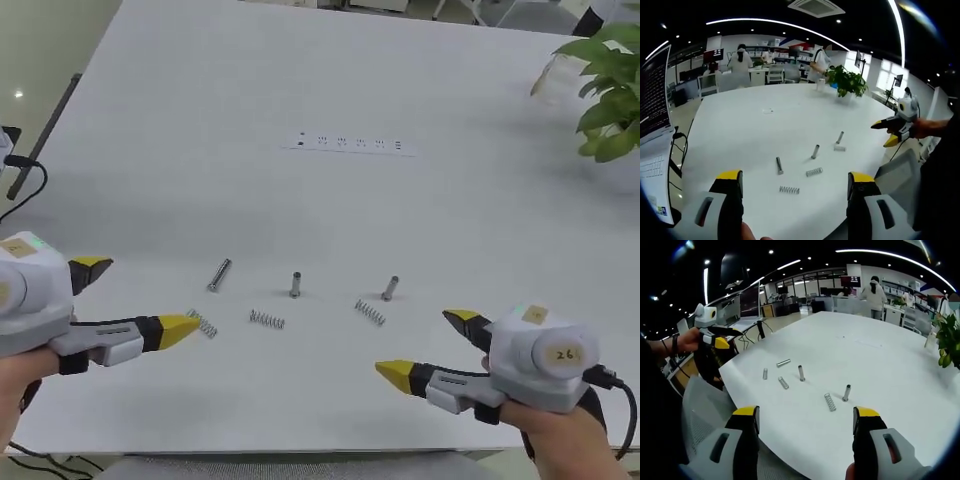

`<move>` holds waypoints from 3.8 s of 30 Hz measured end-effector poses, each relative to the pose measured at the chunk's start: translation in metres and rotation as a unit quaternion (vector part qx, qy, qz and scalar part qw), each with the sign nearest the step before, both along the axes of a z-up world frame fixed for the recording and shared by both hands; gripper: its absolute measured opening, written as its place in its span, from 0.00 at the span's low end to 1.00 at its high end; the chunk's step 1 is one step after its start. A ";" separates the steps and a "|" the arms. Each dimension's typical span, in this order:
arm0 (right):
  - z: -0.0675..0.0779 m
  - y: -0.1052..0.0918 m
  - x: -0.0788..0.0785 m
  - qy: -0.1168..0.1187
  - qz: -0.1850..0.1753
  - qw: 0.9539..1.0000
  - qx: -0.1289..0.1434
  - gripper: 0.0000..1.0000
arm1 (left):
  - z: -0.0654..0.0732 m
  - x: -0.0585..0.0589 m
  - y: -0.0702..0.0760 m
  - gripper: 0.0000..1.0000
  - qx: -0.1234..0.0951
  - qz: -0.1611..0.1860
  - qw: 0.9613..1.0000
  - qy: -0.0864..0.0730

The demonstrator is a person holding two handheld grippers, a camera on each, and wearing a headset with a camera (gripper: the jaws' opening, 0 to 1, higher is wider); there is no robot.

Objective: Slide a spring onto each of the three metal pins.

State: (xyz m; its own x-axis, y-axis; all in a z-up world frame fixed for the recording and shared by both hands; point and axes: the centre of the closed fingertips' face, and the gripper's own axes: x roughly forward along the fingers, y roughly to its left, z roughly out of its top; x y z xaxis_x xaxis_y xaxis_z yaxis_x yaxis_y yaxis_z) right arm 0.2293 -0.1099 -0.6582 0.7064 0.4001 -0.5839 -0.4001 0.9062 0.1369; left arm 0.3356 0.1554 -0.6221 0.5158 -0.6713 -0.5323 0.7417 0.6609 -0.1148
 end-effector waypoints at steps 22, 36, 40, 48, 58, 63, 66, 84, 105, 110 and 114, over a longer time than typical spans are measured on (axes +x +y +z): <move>-0.001 -0.008 -0.006 0.004 -0.013 1.000 -0.003 0.75 | -0.003 0.040 -0.015 0.81 -0.008 -0.012 1.000 -0.004; -0.002 -0.012 -0.008 0.009 -0.017 1.000 -0.005 0.74 | -0.005 0.080 -0.030 0.80 -0.025 -0.018 1.000 -0.005; 0.000 -0.015 -0.007 0.008 -0.019 1.000 -0.003 0.74 | -0.010 0.086 -0.035 0.79 -0.023 -0.021 1.000 -0.001; 0.000 -0.016 -0.006 0.009 -0.016 1.000 -0.005 0.74 | -0.025 0.094 -0.048 0.79 -0.016 -0.035 0.999 0.010; -0.001 -0.014 -0.004 0.012 -0.013 1.000 -0.003 0.73 | -0.049 0.099 -0.060 0.76 -0.024 -0.031 0.999 0.038; -0.002 -0.015 -0.004 0.014 -0.012 1.000 -0.002 0.73 | -0.073 0.100 -0.066 0.75 -0.018 -0.026 0.998 0.059; -0.003 -0.016 -0.005 0.016 -0.013 1.000 -0.003 0.72 | -0.082 0.100 -0.068 0.74 -0.018 -0.020 0.997 0.068; -0.005 -0.022 -0.004 0.023 -0.020 1.000 -0.002 0.71 | -0.126 0.108 -0.079 0.57 -0.019 0.019 0.993 0.113; 0.001 -0.027 0.000 0.020 -0.030 0.999 0.004 0.72 | -0.155 0.118 -0.084 0.25 0.017 0.040 0.992 0.117; 0.000 -0.028 0.000 0.021 -0.032 0.999 0.004 0.73 | -0.155 0.116 -0.086 0.19 0.044 0.027 0.994 0.095; 0.000 -0.027 0.000 0.022 -0.031 0.999 0.004 0.72 | -0.157 0.116 -0.083 0.12 0.065 0.031 0.994 0.085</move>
